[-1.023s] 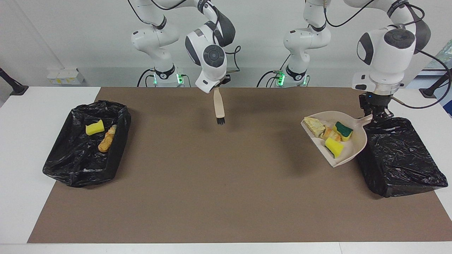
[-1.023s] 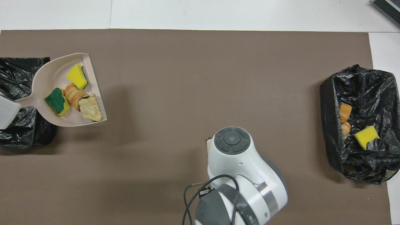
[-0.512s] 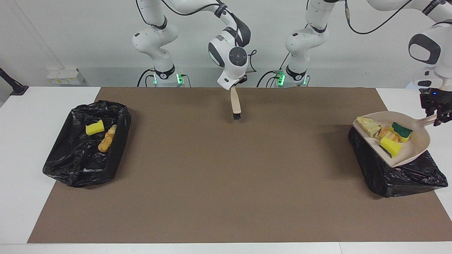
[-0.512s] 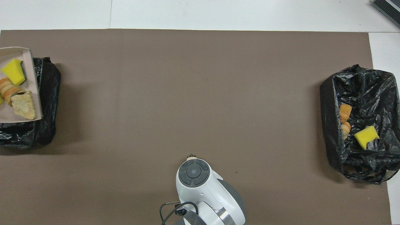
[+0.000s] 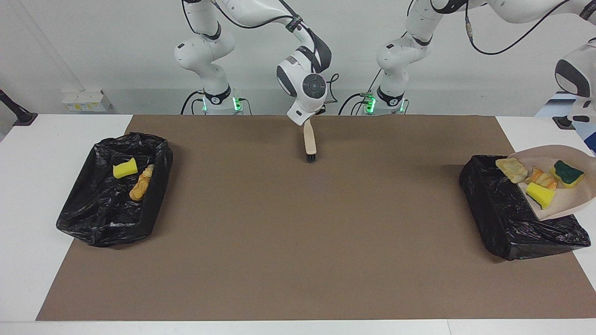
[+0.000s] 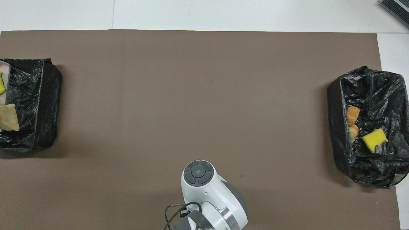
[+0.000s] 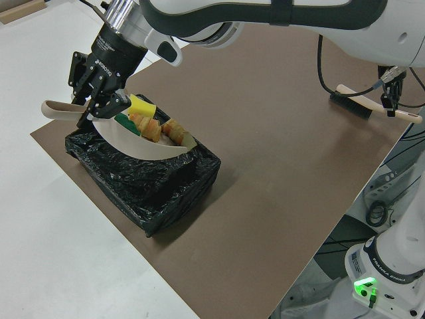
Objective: Sweep and dump trash in bin
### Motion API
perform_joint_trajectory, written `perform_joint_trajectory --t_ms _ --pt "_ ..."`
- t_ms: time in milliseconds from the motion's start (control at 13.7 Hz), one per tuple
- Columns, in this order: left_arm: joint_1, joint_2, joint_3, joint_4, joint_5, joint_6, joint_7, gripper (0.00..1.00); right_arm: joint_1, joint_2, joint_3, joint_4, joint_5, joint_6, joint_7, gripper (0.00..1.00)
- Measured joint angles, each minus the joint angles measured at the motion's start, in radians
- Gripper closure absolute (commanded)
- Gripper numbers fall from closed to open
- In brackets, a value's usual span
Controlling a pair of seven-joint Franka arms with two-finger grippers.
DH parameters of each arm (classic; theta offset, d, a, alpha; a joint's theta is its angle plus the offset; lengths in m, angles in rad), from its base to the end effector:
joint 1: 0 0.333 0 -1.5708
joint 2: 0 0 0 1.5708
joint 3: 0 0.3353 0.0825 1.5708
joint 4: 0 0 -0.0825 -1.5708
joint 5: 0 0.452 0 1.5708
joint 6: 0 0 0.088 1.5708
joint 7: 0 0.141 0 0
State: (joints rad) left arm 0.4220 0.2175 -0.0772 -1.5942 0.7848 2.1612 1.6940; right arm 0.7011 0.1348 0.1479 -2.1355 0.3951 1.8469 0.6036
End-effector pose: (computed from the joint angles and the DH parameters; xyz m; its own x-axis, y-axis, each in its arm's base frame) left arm 0.6852 0.3022 0.5315 -0.0350 -0.7202 -0.6929 -0.9828 0.1508 -0.1071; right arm 0.3332 0.4444 0.2698 0.8465 0.0526 -0.5298 0.0526 -0.9985 -0.0151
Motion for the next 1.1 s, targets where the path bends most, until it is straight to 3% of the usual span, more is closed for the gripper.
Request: perform_joint_trajectory --t_ms 439,877,1097 --pt "-0.027 0.018 -0.002 0.002 0.24 -0.004 -0.087 1.0 -0.054 0.001 -0.006 0.083 -0.019 -0.013 -0.007 0.0" --pt "-0.07 -0.004 -0.008 0.073 0.284 -0.14 -0.089 1.0 -0.324 -0.006 -0.017 0.238 -0.171 -0.154 -0.214 0.0" --pt "-0.169 -0.044 -0.021 0.046 0.242 -0.281 -0.093 1.0 -0.465 -0.017 -0.019 0.303 -0.217 -0.196 -0.296 0.0"
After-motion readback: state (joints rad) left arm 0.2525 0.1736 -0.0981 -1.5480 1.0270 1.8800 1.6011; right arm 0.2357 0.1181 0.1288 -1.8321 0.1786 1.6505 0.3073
